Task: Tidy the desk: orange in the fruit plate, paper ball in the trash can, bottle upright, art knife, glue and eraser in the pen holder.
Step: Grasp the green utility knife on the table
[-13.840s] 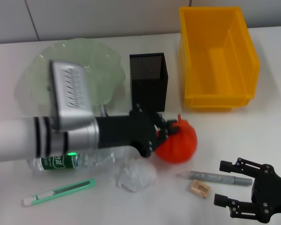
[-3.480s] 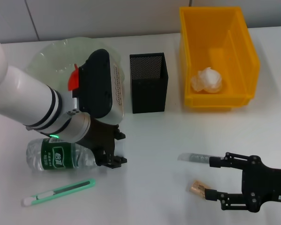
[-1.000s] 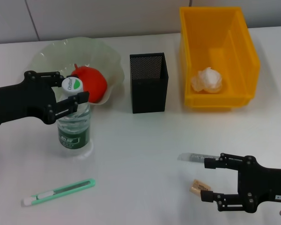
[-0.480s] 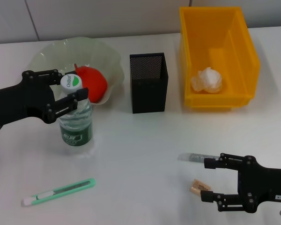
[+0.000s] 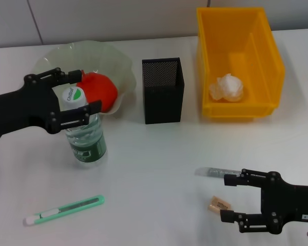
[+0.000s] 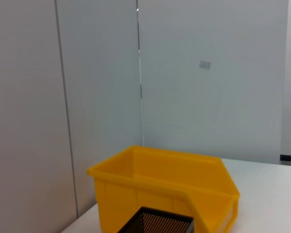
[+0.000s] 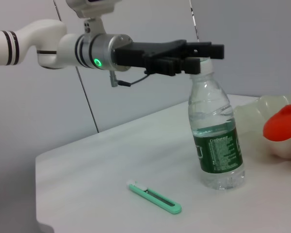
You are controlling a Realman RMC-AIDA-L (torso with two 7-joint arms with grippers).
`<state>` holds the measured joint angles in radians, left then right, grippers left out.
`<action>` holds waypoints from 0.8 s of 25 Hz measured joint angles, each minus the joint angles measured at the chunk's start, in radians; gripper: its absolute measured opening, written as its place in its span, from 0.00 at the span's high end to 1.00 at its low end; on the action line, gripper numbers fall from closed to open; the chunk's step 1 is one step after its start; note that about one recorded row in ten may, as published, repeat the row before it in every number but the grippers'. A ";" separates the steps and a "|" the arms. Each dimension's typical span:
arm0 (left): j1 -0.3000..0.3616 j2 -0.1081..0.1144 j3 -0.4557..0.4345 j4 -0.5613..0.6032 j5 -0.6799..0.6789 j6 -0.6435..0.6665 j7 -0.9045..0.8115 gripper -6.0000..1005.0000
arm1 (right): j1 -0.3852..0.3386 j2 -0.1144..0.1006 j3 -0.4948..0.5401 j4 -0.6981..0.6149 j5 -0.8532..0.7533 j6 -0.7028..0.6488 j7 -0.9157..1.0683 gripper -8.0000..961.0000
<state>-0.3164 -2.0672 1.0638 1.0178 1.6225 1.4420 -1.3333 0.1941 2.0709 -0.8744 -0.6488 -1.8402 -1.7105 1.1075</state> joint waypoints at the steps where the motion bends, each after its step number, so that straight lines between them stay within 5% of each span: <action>1: 0.000 0.000 0.000 0.000 0.000 0.000 0.000 0.28 | 0.000 0.000 0.000 0.000 0.000 0.000 0.000 0.17; 6: 0.075 0.000 -0.018 0.188 -0.018 0.092 -0.049 0.22 | -0.004 0.000 0.004 -0.001 0.002 0.000 0.000 0.17; 7: 0.120 0.000 0.007 0.311 -0.011 0.107 -0.100 0.21 | -0.005 0.000 0.006 -0.002 0.004 0.000 0.000 0.17; 11: 0.155 0.002 0.042 0.432 0.022 0.123 -0.145 0.21 | -0.005 -0.003 0.016 -0.006 0.002 -0.002 0.000 0.17; 12: 0.184 0.002 0.065 0.537 0.078 0.139 -0.188 0.21 | -0.004 -0.004 0.016 -0.007 0.002 -0.002 0.001 0.17; 20: 0.147 0.001 0.104 0.671 0.350 0.255 -0.341 0.22 | -0.010 -0.016 0.085 -0.011 -0.001 -0.018 -0.007 0.17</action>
<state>-0.1691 -2.0659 1.1675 1.6892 1.9729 1.6973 -1.6742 0.1841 2.0547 -0.7893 -0.6594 -1.8410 -1.7281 1.1008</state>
